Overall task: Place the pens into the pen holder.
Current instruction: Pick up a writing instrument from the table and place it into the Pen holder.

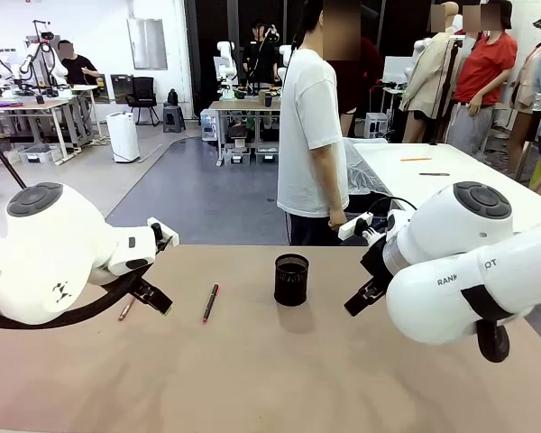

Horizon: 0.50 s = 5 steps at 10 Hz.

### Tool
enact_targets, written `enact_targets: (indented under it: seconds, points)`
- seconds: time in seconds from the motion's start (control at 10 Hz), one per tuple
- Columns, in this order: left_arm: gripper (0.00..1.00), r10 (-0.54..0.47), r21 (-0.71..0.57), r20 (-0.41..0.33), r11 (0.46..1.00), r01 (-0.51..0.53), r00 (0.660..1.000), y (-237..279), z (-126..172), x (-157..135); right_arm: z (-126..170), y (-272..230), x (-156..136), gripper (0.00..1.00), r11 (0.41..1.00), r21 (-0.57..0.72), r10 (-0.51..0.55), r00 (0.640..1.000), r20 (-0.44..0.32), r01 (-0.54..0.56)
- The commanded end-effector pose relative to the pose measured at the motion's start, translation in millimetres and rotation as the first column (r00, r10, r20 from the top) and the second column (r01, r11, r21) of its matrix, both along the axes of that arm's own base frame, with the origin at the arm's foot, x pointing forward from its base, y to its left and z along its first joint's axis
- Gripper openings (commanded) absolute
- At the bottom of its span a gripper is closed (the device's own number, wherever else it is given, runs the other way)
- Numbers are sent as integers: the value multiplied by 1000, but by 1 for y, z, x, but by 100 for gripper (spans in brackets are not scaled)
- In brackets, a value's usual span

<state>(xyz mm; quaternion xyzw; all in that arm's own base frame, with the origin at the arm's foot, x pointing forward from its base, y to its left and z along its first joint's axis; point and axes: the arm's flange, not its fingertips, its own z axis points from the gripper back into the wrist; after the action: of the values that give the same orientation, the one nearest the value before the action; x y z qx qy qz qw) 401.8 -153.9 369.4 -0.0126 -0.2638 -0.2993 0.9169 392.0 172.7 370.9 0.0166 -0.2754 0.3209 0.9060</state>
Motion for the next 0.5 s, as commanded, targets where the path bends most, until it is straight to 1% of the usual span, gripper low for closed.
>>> enact_targets:
  seconds: [0.0,0.3,0.4]
  points:
    - [100,-73,-30,-50,997,71,996,2,10,-1,7,3,-5,100,994,72,87,995,-45,-84]
    - [100,-155,-134,-83,981,143,984,4,39,-5,25,7,-9,100,972,166,188,976,-109,-168]
    - [100,-204,-190,-79,964,186,976,11,53,-4,36,6,-8,100,965,173,216,971,-106,-196]
